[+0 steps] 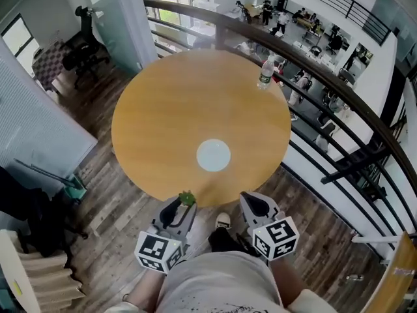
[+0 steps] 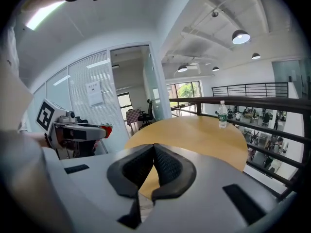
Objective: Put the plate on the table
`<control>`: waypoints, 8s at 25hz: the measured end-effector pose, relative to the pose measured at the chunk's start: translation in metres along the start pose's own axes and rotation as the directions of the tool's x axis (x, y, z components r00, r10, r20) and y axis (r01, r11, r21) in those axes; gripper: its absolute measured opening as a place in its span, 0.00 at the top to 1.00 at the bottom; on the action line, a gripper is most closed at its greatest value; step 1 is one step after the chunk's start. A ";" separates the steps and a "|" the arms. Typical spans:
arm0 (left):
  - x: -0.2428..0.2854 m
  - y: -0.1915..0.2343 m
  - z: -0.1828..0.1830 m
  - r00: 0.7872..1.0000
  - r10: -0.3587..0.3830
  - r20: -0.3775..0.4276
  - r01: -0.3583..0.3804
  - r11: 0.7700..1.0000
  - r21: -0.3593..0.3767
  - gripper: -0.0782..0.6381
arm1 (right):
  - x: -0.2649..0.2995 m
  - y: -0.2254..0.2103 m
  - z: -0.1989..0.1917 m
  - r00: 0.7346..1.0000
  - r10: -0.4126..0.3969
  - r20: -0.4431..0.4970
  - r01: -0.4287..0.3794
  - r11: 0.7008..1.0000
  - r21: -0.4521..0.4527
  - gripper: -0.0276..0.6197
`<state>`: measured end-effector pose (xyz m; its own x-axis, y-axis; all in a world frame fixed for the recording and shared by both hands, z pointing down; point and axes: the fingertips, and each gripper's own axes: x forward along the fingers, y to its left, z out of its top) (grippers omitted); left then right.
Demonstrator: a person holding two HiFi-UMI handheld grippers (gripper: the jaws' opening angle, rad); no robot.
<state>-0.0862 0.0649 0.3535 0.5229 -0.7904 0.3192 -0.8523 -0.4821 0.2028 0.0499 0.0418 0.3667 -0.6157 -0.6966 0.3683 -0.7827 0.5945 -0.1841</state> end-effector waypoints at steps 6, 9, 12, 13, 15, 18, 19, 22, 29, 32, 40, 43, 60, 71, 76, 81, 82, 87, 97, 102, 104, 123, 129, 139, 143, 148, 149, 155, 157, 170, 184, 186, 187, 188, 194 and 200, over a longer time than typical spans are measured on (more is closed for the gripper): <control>0.046 0.010 0.018 0.999 0.053 0.006 -0.053 0.999 -0.011 0.68 | 0.029 -0.047 0.015 0.999 0.045 -0.019 -0.045 0.999 -0.004 0.92; 0.062 0.014 0.025 0.997 0.072 0.010 -0.072 0.997 -0.011 0.68 | 0.041 -0.067 0.023 0.998 0.056 -0.021 -0.056 0.998 -0.010 0.92; 0.073 0.018 0.028 0.997 0.079 0.001 -0.079 0.997 -0.012 0.68 | 0.048 -0.082 0.029 0.999 0.043 -0.020 -0.043 0.999 0.002 0.92; 0.074 0.019 0.028 0.997 0.079 -0.003 -0.079 0.997 -0.013 0.68 | 0.048 -0.084 0.029 0.999 0.041 -0.021 -0.040 0.999 0.005 0.92; 0.077 0.023 0.026 0.997 0.078 -0.011 -0.078 0.997 -0.014 0.68 | 0.050 -0.084 0.028 0.999 0.041 -0.027 -0.041 0.999 0.009 0.92; 0.083 0.032 0.025 0.997 0.074 -0.024 -0.074 0.997 -0.009 0.68 | 0.057 -0.085 0.027 0.999 0.036 -0.034 -0.035 0.999 0.020 0.92; 0.086 0.035 0.025 0.997 0.070 -0.029 -0.070 0.998 -0.005 0.68 | 0.059 -0.086 0.027 0.999 0.032 -0.036 -0.031 0.999 0.023 0.92; 0.093 0.042 0.026 0.998 0.049 -0.050 -0.049 0.999 0.004 0.68 | 0.062 -0.090 0.029 0.999 0.009 -0.041 -0.008 0.999 0.032 0.92; 0.107 0.054 0.026 0.996 -0.012 -0.094 0.014 1.000 0.025 0.68 | 0.067 -0.096 0.026 0.997 -0.053 -0.054 0.057 0.996 0.070 0.92; 0.115 0.055 0.023 0.993 -0.030 -0.112 0.034 0.999 0.030 0.68 | 0.072 -0.100 0.022 0.996 -0.064 -0.063 0.069 0.994 0.083 0.92; 0.138 0.067 0.014 0.984 -0.057 -0.168 0.067 0.996 0.055 0.68 | 0.090 -0.109 0.012 0.993 -0.079 -0.091 0.088 0.991 0.099 0.92; 0.155 0.076 0.012 0.981 -0.055 -0.184 0.075 0.992 0.102 0.68 | 0.104 -0.116 0.012 0.992 -0.077 -0.099 0.087 0.991 0.098 0.92; 0.216 0.103 -0.028 0.960 -0.086 -0.265 0.109 0.992 0.071 0.68 | 0.157 -0.150 -0.016 0.982 -0.088 -0.166 0.109 0.986 0.126 0.92; 0.232 0.128 -0.060 0.940 -0.054 -0.336 0.113 0.981 0.158 0.68 | 0.181 -0.156 -0.034 0.974 -0.101 -0.203 0.129 0.983 0.131 0.92; 0.247 0.126 -0.078 0.925 -0.054 -0.375 0.128 0.976 0.175 0.68 | 0.185 -0.164 -0.040 0.973 -0.099 -0.210 0.129 0.982 0.138 0.92; 0.258 0.131 -0.097 0.908 -0.049 -0.417 0.139 0.972 0.189 0.68 | 0.192 -0.166 -0.047 0.972 -0.100 -0.212 0.137 0.977 0.163 0.92; 0.261 0.131 -0.100 0.904 -0.047 -0.426 0.144 0.970 0.197 0.68 | 0.193 -0.167 -0.048 0.972 -0.102 -0.213 0.139 0.976 0.166 0.92; 0.273 0.133 -0.122 0.873 -0.038 -0.485 0.165 0.961 0.221 0.68 | 0.195 -0.170 -0.054 0.970 -0.100 -0.223 0.141 0.974 0.177 0.92; 0.294 0.136 -0.153 0.823 0.016 -0.567 0.209 0.921 0.329 0.68 | 0.192 -0.176 -0.070 0.964 -0.106 -0.243 0.157 0.966 0.204 0.92; 0.304 0.133 -0.162 0.807 0.010 -0.591 0.231 0.915 0.331 0.68 | 0.190 -0.181 -0.072 0.965 -0.109 -0.239 0.161 0.964 0.210 0.92; 0.307 0.132 -0.164 0.799 0.007 -0.601 0.236 0.916 0.325 0.68 | 0.190 -0.183 -0.072 0.965 -0.111 -0.239 0.163 0.964 0.212 0.92; 0.312 0.132 -0.179 0.764 -0.013 -0.645 0.256 0.924 0.285 0.68 | 0.191 -0.187 -0.077 0.964 -0.105 -0.244 0.162 0.961 0.225 0.92; 0.314 0.132 -0.180 0.759 -0.021 -0.651 0.261 0.926 0.274 0.65 | 0.192 -0.189 -0.077 0.964 -0.106 -0.245 0.163 0.960 0.227 0.92; 0.311 0.129 -0.173 0.769 -0.052 -0.637 0.276 0.926 0.258 0.61 | 0.192 -0.187 -0.074 0.965 -0.103 -0.239 0.158 0.961 0.225 0.92; 0.308 0.128 -0.160 0.784 -0.056 -0.618 0.273 0.925 0.263 0.61 | 0.193 -0.185 -0.067 0.969 -0.100 -0.228 0.151 0.963 0.221 0.92; 0.297 0.130 -0.140 0.809 -0.056 -0.586 0.250 0.934 0.255 0.61 | 0.191 -0.176 -0.055 0.973 -0.092 -0.210 0.137 0.969 0.207 0.92; 0.294 0.130 -0.135 0.815 -0.056 -0.577 0.243 0.937 0.253 0.61 | 0.190 -0.174 -0.053 0.974 -0.091 -0.206 0.133 0.970 0.202 0.92; 0.264 0.132 -0.101 0.855 -0.047 -0.517 0.188 0.956 0.224 0.65 | 0.170 -0.158 -0.043 0.975 -0.084 -0.204 0.121 0.977 0.176 0.92; 0.254 0.133 -0.091 0.867 -0.037 -0.498 0.174 0.957 0.233 0.69 | 0.163 -0.154 -0.041 0.976 -0.086 -0.202 0.121 0.978 0.172 0.92; 0.162 0.105 -0.018 0.951 -0.039 -0.306 0.092 0.983 0.161 0.85 | 0.111 -0.109 0.008 0.989 -0.094 -0.114 0.106 0.988 0.108 0.92; 0.095 0.060 0.020 0.975 -0.061 -0.213 0.083 0.992 0.096 0.86 | 0.082 -0.064 0.051 0.997 -0.069 -0.030 0.070 0.996 0.063 0.92; 0.091 0.062 0.020 0.976 -0.058 -0.210 0.080 0.992 0.099 0.86 | 0.081 -0.058 0.052 0.998 -0.052 -0.035 0.054 0.997 0.059 0.92; 0.090 0.062 0.021 0.977 -0.056 -0.207 0.078 0.992 0.099 0.86 | 0.081 -0.055 0.052 0.998 -0.045 -0.038 0.047 0.997 0.054 0.92; 0.088 0.063 0.021 0.977 -0.056 -0.205 0.077 0.992 0.099 0.86 | 0.080 -0.053 0.052 0.998 -0.039 -0.040 0.041 0.998 0.050 0.92; 0.088 0.066 0.025 0.978 -0.055 -0.202 0.075 0.993 0.094 0.86 | 0.080 -0.048 0.055 0.999 -0.028 -0.041 0.030 0.998 0.053 0.92; 0.087 0.074 0.026 0.979 -0.047 -0.197 0.067 0.993 0.096 0.86 | 0.085 -0.048 0.056 0.998 -0.025 -0.050 0.027 0.999 0.047 0.92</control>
<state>-0.1041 -0.0494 0.3721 0.5537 -0.6767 0.4853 -0.8119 -0.5682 0.1339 0.0301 -0.0687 0.3563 -0.5905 -0.6903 0.4181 -0.8027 0.5558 -0.2162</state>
